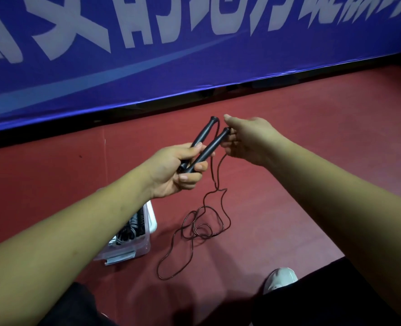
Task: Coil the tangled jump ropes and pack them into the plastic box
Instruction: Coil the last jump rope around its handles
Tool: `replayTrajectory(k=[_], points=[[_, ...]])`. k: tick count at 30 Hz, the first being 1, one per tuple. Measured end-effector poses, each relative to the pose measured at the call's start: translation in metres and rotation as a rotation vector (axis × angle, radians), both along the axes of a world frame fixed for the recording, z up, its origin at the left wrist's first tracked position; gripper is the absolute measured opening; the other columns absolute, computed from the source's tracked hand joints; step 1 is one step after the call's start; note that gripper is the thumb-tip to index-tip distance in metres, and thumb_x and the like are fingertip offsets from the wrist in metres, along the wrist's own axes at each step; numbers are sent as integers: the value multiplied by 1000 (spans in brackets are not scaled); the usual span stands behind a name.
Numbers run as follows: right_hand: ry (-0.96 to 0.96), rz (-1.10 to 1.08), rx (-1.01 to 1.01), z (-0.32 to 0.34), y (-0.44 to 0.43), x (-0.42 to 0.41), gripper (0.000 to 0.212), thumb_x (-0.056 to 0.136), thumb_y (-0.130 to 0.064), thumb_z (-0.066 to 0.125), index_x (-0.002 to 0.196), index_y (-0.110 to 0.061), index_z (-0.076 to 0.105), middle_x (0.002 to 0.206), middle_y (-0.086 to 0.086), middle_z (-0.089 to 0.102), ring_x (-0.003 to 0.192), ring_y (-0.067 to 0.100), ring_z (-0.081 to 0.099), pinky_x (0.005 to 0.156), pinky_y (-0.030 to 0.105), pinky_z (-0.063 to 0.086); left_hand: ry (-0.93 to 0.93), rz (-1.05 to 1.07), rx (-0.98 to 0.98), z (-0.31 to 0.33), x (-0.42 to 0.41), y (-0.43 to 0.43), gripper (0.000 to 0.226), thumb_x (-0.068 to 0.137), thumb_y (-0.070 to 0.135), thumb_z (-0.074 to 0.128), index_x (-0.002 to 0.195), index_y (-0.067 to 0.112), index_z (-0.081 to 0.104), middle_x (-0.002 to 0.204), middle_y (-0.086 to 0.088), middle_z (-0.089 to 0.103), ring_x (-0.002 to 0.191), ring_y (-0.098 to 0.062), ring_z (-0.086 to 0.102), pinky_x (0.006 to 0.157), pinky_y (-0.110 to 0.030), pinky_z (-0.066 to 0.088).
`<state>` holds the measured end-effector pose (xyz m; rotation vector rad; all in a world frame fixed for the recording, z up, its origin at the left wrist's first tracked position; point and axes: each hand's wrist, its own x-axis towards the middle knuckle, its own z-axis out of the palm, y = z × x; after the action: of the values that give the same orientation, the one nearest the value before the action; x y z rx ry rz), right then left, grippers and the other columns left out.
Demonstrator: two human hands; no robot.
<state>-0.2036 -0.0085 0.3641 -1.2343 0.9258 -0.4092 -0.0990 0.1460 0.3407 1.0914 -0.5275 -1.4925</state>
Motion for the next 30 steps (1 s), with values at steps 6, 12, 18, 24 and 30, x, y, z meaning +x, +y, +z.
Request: replayTrajectory(k=[6,12,18,24,30], points=[[103,14,-796,-6,-3,-2,49,99,-55,47,89,-10,61,80,1,64,72,16,58,66,33,43,23,-70,-27,1,-4,0,30,95,18,45,119,3,53,68,-3,42,40,-6,32,40,-19,25],[-20,314,-826,-4,0,-7,49,100,-40,55,72,-1,67,55,11,51,46,20,47,46,27,37,63,-154,-46,-2,-11,4,28,87,2,50,114,1,52,78,-9,52,48,-11,39,48,-21,30],[-87,276,-780,5,-7,-4,48,100,-39,56,68,-4,62,49,5,38,41,18,34,39,23,24,173,-173,-25,4,-23,6,11,96,15,45,95,7,52,67,-1,45,49,-5,36,46,-17,23],[-106,300,-820,6,-11,-2,59,101,-40,53,73,11,52,52,6,35,42,17,32,40,24,23,104,-137,24,7,-33,3,24,93,37,48,85,15,48,64,2,41,48,-9,42,42,-17,30],[-106,326,-674,10,-18,-7,52,102,-45,49,70,-5,58,49,5,35,43,18,30,42,23,25,100,-108,-25,11,-30,6,18,93,26,51,94,8,52,54,5,32,39,-2,29,39,-15,23]])
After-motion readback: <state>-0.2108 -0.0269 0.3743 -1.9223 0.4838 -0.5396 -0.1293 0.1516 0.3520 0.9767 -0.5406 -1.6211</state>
